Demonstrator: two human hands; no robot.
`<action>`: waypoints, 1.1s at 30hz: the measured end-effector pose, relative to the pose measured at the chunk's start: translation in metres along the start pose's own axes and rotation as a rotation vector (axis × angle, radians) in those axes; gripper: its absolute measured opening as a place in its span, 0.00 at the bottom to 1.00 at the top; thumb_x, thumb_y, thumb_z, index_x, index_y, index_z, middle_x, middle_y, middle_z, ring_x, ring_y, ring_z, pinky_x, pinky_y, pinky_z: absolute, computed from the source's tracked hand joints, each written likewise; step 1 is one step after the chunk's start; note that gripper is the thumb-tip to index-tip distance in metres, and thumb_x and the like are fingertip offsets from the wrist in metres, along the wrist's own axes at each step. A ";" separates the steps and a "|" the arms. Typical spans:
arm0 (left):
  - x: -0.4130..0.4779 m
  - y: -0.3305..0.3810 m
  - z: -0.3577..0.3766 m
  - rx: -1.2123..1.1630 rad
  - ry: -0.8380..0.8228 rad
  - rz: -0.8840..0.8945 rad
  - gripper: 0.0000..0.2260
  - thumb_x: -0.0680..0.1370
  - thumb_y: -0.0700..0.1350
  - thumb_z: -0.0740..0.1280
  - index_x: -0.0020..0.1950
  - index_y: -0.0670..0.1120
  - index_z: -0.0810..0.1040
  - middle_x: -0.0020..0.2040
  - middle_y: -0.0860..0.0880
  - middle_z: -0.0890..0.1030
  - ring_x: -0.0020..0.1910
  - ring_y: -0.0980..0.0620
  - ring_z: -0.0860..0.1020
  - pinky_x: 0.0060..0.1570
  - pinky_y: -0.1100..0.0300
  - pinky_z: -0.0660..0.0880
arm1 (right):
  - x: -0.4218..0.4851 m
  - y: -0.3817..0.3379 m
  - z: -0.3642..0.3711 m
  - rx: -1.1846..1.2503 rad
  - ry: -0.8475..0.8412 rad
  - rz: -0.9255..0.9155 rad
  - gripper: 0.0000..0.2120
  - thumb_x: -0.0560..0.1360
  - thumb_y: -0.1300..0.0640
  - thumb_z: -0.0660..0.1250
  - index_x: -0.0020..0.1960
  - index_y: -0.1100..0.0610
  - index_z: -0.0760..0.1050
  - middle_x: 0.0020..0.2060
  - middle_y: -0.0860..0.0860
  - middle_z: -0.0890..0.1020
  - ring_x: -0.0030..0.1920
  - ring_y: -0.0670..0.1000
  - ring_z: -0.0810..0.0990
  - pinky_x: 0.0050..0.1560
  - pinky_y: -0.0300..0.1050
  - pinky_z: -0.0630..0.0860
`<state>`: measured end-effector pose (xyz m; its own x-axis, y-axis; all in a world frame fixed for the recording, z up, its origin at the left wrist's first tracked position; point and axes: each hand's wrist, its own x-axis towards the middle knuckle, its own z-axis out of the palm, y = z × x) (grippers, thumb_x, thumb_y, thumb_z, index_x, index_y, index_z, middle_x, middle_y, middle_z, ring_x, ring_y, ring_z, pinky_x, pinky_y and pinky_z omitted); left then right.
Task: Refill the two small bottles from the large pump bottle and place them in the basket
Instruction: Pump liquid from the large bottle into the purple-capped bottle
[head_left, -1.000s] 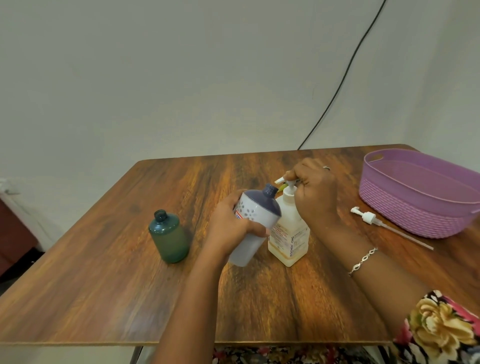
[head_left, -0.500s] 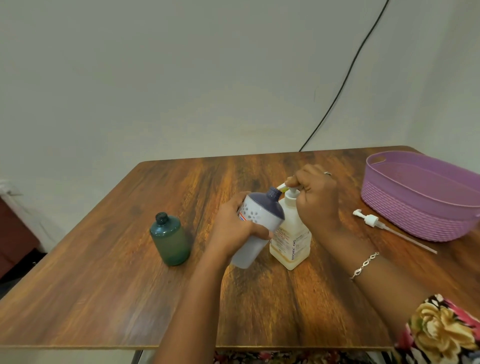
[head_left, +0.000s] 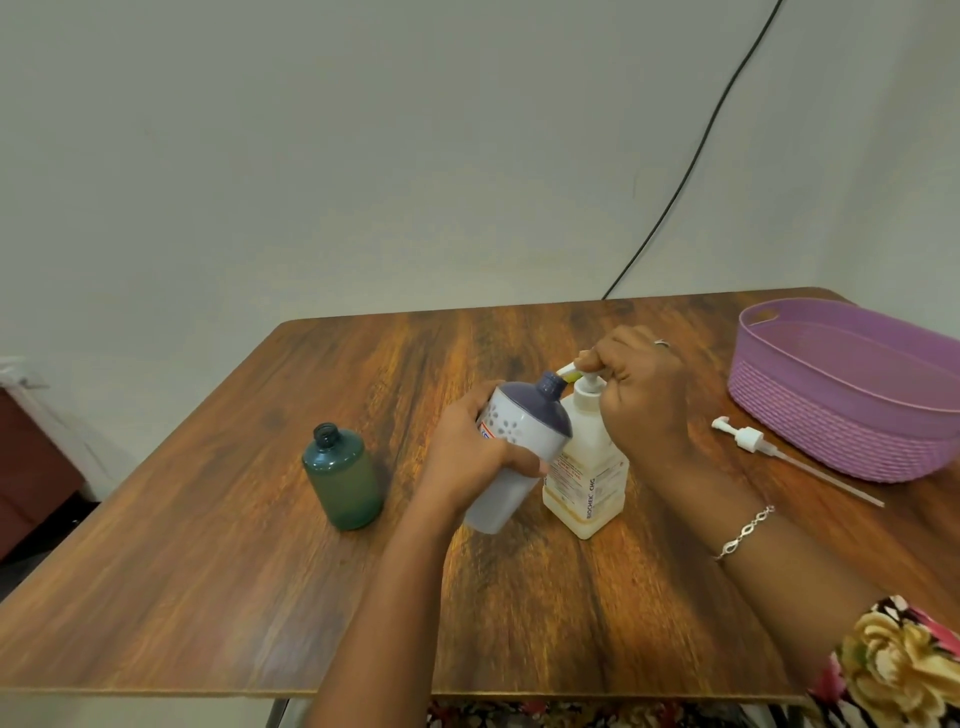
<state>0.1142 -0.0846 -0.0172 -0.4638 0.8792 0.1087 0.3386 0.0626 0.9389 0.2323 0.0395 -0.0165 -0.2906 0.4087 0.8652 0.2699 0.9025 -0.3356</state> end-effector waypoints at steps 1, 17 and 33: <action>0.000 0.000 0.000 -0.002 -0.002 -0.003 0.25 0.63 0.36 0.76 0.54 0.54 0.73 0.48 0.52 0.77 0.48 0.50 0.77 0.42 0.56 0.76 | 0.001 0.000 -0.001 0.006 -0.003 0.013 0.10 0.65 0.74 0.59 0.33 0.67 0.78 0.31 0.59 0.79 0.33 0.59 0.76 0.32 0.48 0.73; -0.003 0.004 0.001 -0.032 -0.015 -0.031 0.26 0.64 0.36 0.75 0.59 0.49 0.74 0.52 0.48 0.78 0.51 0.47 0.76 0.45 0.52 0.76 | 0.006 -0.002 -0.005 0.077 0.007 0.083 0.12 0.68 0.66 0.58 0.36 0.66 0.79 0.33 0.59 0.80 0.37 0.59 0.76 0.36 0.49 0.73; -0.002 0.005 0.000 -0.026 -0.019 -0.016 0.23 0.63 0.36 0.76 0.54 0.51 0.74 0.49 0.49 0.78 0.48 0.48 0.77 0.43 0.52 0.76 | 0.012 -0.008 -0.007 0.035 0.006 0.067 0.12 0.68 0.65 0.57 0.34 0.66 0.79 0.31 0.59 0.80 0.34 0.58 0.77 0.35 0.48 0.73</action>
<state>0.1164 -0.0858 -0.0123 -0.4533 0.8870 0.0873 0.3096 0.0648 0.9487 0.2327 0.0362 -0.0005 -0.2674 0.4676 0.8425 0.2567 0.8773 -0.4055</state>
